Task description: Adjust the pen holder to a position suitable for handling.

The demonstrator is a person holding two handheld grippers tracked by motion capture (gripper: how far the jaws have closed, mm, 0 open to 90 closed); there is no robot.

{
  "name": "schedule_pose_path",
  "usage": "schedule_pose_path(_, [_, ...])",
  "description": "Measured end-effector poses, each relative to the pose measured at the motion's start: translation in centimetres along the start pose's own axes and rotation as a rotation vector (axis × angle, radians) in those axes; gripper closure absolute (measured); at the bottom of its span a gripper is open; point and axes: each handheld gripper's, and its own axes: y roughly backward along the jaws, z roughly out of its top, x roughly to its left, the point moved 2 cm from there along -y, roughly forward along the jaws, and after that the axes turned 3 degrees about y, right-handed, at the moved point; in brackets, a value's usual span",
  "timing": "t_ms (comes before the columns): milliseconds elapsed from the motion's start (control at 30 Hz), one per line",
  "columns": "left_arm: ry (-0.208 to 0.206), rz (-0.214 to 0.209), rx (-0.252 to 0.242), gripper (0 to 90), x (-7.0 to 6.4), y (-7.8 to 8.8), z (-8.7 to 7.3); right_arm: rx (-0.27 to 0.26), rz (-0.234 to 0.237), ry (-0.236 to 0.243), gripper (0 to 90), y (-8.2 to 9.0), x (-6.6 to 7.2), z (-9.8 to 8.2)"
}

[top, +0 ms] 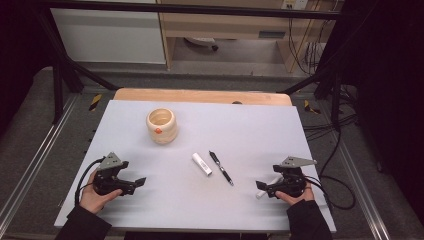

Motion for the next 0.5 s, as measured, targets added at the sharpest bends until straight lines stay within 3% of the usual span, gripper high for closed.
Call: schedule_pose_path(500, [-0.009, -0.007, 0.004, 5.6, -0.62, -0.03, 0.51, 0.025, 0.001, 0.019, 0.8, -0.19, 0.11, -0.14])
